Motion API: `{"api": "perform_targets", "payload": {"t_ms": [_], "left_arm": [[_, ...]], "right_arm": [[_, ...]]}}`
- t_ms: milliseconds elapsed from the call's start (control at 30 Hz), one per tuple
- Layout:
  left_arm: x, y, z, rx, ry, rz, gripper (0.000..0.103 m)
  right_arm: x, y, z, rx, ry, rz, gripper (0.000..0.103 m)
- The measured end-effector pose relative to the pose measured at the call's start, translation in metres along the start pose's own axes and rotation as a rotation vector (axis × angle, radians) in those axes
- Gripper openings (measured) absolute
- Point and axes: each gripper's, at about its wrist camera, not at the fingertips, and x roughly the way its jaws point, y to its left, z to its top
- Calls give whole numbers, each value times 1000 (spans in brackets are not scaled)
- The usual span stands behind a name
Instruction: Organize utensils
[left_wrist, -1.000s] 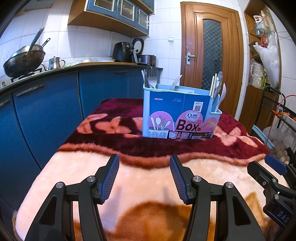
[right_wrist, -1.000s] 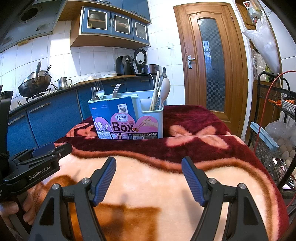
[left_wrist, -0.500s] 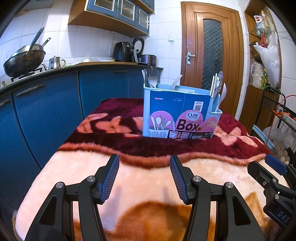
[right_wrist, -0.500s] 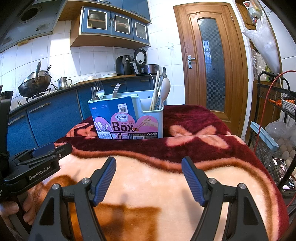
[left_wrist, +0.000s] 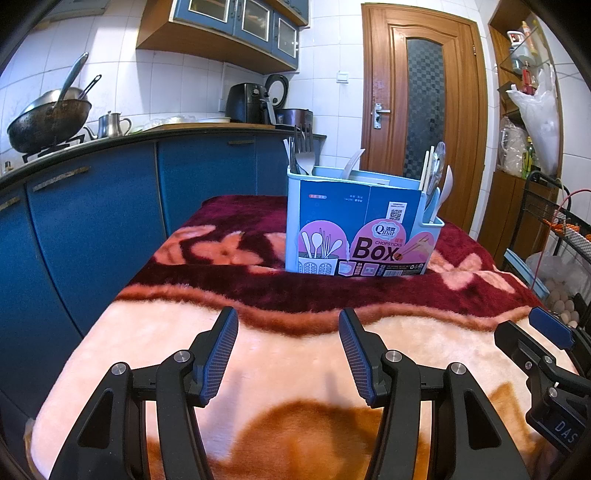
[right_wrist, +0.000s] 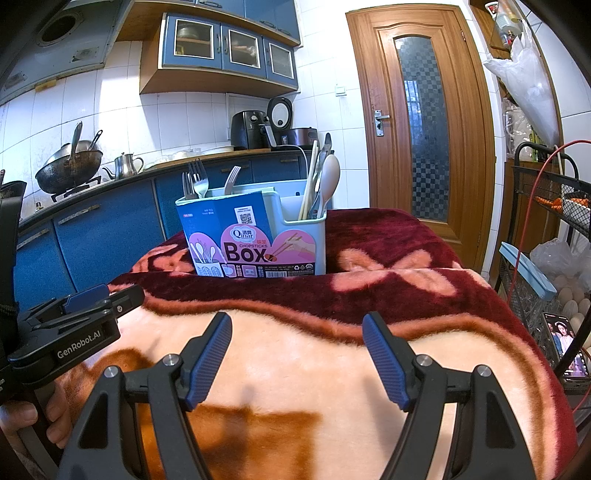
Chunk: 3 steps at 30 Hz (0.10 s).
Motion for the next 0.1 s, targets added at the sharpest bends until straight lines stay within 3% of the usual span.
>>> {"api": "perform_targets", "payload": {"t_ms": [100], "left_arm": [[0, 0, 0, 0, 1, 2, 58]], "right_arm": [[0, 0, 0, 0, 0, 0, 75]]}}
